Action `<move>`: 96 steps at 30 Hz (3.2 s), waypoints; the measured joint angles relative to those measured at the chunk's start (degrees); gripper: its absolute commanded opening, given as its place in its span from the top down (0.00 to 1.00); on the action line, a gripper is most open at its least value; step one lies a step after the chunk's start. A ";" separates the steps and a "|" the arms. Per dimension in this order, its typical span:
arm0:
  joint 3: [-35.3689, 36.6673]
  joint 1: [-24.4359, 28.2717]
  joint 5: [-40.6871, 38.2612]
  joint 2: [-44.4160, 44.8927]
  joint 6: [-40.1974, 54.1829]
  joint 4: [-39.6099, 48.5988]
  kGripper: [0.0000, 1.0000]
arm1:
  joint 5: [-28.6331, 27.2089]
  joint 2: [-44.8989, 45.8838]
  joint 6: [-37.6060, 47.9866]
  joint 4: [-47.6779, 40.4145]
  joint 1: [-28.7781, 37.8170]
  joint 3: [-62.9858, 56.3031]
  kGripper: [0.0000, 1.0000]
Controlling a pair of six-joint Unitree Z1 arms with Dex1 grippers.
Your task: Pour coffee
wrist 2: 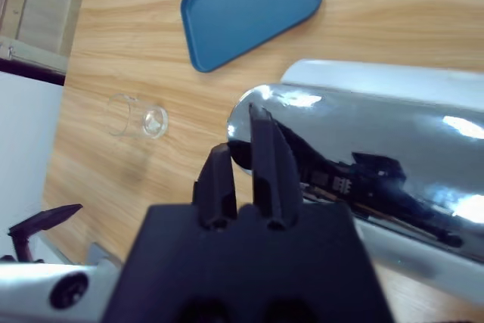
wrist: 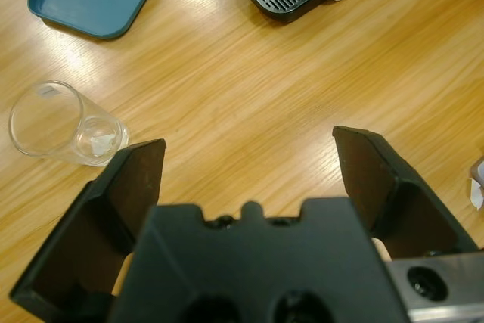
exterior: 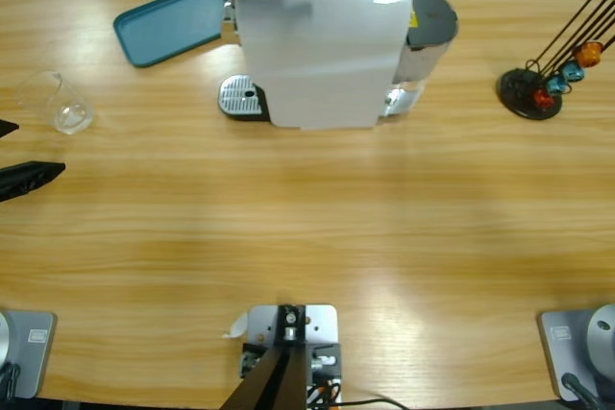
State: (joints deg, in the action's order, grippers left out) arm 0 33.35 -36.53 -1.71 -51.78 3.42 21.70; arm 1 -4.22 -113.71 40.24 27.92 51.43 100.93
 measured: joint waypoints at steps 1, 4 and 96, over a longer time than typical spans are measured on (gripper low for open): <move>0.00 0.00 0.00 0.07 0.00 0.00 0.05 | -0.20 0.07 -3.20 -1.58 -0.02 -0.49 0.00; 0.00 0.00 0.00 0.76 0.00 -0.04 0.04 | -1.87 0.45 -10.83 -2.99 -0.11 -0.61 0.00; -14.68 12.36 -2.96 -33.38 6.37 -52.86 1.00 | 8.09 27.86 -19.83 4.49 -1.72 -18.06 0.00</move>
State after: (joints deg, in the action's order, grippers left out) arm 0 18.67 -24.17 -4.68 -85.17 9.79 -31.16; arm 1 3.87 -85.85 20.41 32.40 49.71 82.86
